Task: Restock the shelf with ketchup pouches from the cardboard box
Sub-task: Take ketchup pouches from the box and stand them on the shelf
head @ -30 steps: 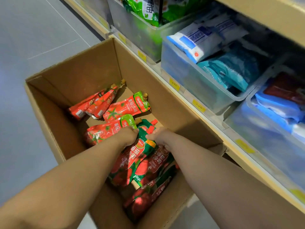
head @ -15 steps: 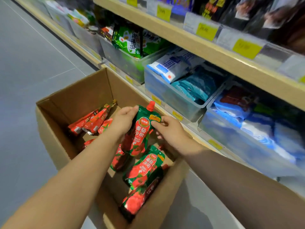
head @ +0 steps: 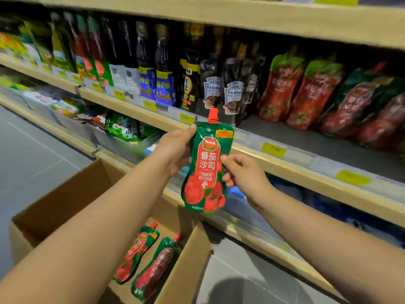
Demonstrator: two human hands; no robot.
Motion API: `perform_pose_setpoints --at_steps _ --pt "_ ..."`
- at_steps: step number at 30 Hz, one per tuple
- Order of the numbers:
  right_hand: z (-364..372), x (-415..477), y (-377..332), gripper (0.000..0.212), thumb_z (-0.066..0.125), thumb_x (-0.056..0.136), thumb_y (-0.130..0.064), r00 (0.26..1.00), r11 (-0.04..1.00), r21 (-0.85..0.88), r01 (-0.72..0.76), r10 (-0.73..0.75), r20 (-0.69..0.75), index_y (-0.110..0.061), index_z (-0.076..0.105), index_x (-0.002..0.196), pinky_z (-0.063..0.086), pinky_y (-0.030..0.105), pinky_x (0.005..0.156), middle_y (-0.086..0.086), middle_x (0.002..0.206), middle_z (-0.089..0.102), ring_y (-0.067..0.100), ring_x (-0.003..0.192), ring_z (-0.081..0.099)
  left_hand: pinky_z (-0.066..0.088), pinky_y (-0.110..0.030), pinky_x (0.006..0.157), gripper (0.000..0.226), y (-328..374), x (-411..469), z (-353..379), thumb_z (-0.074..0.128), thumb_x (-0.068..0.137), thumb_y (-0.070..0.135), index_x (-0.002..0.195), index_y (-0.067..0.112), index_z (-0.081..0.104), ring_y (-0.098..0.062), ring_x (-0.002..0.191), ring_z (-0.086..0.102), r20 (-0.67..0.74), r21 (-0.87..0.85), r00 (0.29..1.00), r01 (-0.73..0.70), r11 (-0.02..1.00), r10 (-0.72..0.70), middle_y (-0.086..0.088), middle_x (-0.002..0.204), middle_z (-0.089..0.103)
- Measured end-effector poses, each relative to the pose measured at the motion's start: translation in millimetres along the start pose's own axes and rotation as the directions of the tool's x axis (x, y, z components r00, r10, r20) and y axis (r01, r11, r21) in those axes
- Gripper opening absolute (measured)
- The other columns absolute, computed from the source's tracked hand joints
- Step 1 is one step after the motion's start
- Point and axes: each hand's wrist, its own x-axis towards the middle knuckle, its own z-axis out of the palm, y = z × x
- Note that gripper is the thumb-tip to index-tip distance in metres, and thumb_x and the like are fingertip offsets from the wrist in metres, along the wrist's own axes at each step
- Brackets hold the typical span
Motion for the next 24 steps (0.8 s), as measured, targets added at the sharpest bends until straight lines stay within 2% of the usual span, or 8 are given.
perform_pose_setpoints --at_steps 2,7,11,15,17,20,22,24 --pt "-31.9 0.6 -11.2 0.026 0.051 0.094 -0.028 0.996 1.0 0.028 -0.001 0.003 -0.093 -0.021 0.057 0.069 0.044 0.019 0.045 0.001 0.055 0.053 0.004 0.041 0.049 0.047 -0.013 0.042 0.015 13.3 -4.3 29.6 0.054 0.092 0.03 0.08 0.02 0.057 -0.002 0.045 0.061 0.058 -0.023 0.998 -0.012 1.0 0.013 0.011 0.052 0.066" --pt "-104.1 -6.2 -28.9 0.028 0.053 0.093 -0.027 0.963 0.995 0.098 -0.001 0.028 -0.268 -0.018 0.055 0.066 0.044 0.016 0.039 0.003 0.053 0.048 0.0 0.033 0.044 0.046 -0.014 0.052 0.026 13.4 -17.4 92.7 0.058 0.089 0.03 0.066 0.019 0.053 -0.002 0.045 0.051 0.235 0.246 0.972 -0.062 0.967 0.002 0.011 0.046 0.053" --pt "-157.6 -11.0 -39.9 0.031 0.053 0.093 -0.023 0.912 0.988 0.153 0.016 0.049 -0.408 -0.018 0.053 0.062 0.038 0.014 0.035 0.001 0.053 0.043 0.003 0.036 0.041 0.043 -0.023 0.063 0.013 14.3 -16.4 146.4 0.065 0.084 0.025 0.077 0.014 0.065 -0.007 0.06 0.049 0.298 0.372 0.948 -0.223 0.901 0.112 0.004 0.06 0.055" --pt "-199.8 -4.0 -51.9 0.03 0.05 0.093 -0.014 0.851 0.948 0.318 0.03 0.142 -0.505 -0.014 0.049 0.063 0.034 0.015 0.031 0.002 0.054 0.039 0.006 0.036 0.037 0.042 -0.024 0.067 0.017 30.7 -5.9 202.3 0.069 0.079 0.031 0.081 0.015 0.069 -0.007 0.067 0.057 0.32 0.421 0.922 -0.343 0.84 0.216 -0.006 0.079 0.067" --pt "-216.2 1.7 -60.4 0.023 0.052 0.093 -0.015 0.801 0.921 0.384 0.058 0.187 -0.569 -0.012 0.051 0.071 0.036 0.014 0.03 0.003 0.059 0.043 0.009 0.044 0.04 0.048 -0.025 0.079 0.031 37.4 1.2 227.8 0.068 0.079 0.035 0.097 0.009 0.069 -0.018 0.087 0.066 0.327 0.452 0.914 -0.375 0.809 0.241 -0.011 0.1 0.071" --pt "-236.9 8.1 -68.0 0.012 0.054 0.093 -0.019 0.747 0.893 0.437 0.106 0.219 -0.627 -0.008 0.058 0.097 0.045 0.012 0.034 0.003 0.069 0.052 0.011 0.055 0.049 0.049 -0.036 0.097 0.04 42.7 7.7 260.3 0.057 0.085 0.03 0.121 0.014 0.061 -0.024 0.105 0.062 0.348 0.476 0.909 -0.382 0.792 0.229 -0.008 0.12 0.066" --pt "-248.3 11.1 -66.2 0.025 0.054 0.093 -0.018 0.752 0.895 0.421 0.15 0.173 -0.636 -0.004 0.058 0.113 0.05 0.012 0.041 0.003 0.073 0.056 0.012 0.059 0.053 0.047 -0.03 0.091 0.039 40.0 10.0 275.2 0.051 0.089 0.023 0.127 0.015 0.057 -0.022 0.101 0.059 0.334 0.447 0.918 -0.353 0.822 0.213 -0.008 0.123 0.063" --pt "-254.0 11.9 -59.6 0.027 0.054 0.093 -0.018 0.76 0.912 0.384 0.146 0.145 -0.633 -0.004 0.058 0.115 0.054 0.016 0.051 0.005 0.083 0.062 0.012 0.064 0.057 0.042 -0.025 0.082 0.041 32.4 11.2 282.7 0.047 0.091 0.018 0.132 0.017 0.05 -0.018 0.093 0.054 0.333 0.412 0.925 -0.318 0.854 0.184 -0.008 0.126 0.06"
